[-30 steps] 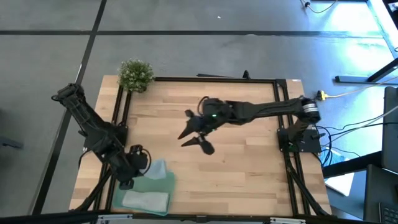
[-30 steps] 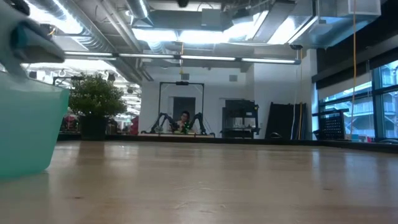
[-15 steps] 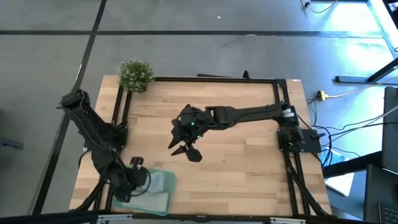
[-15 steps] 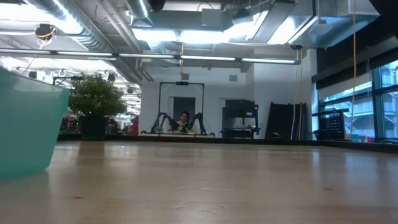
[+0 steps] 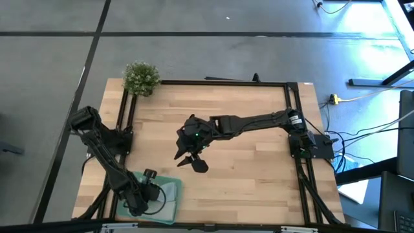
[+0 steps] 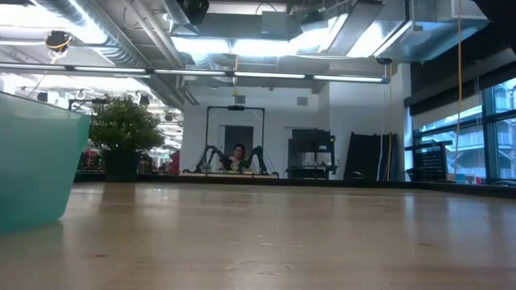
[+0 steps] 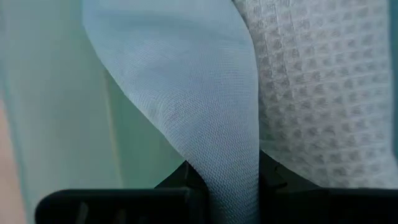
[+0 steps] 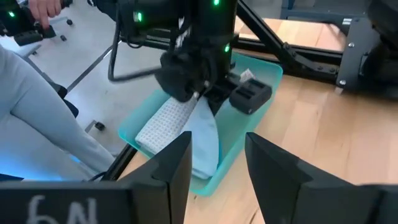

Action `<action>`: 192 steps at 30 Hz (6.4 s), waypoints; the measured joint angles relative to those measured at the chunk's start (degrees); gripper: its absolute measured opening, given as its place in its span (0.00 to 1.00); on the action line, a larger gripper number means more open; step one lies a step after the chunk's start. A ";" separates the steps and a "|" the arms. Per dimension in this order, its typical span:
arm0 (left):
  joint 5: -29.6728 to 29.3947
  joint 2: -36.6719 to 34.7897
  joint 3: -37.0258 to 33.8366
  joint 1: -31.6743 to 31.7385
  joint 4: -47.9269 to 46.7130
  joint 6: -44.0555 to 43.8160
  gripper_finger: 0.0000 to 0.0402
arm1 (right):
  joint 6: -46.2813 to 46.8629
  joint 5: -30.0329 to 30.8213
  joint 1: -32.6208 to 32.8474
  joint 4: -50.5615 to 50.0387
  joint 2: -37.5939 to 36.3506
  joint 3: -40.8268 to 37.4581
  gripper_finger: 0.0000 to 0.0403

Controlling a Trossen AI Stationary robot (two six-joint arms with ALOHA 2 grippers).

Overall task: Roll microfiber towels into tight, uniform cylinder then place into a basket
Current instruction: Put the blue rolled microfiber cloth into the green bin, then return to Home Position

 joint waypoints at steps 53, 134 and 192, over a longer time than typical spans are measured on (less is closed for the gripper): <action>2.33 2.86 0.00 -0.46 5.94 -2.32 0.43 | 0.23 0.00 -0.02 0.11 -0.02 -0.04 0.37; -3.94 -31.18 1.18 18.20 -18.34 -4.40 0.19 | 12.96 0.14 -3.03 6.76 -5.29 0.09 0.03; -40.72 -76.51 -28.02 39.98 27.94 38.50 0.00 | 3.33 2.96 -33.61 41.72 -77.96 -82.36 0.00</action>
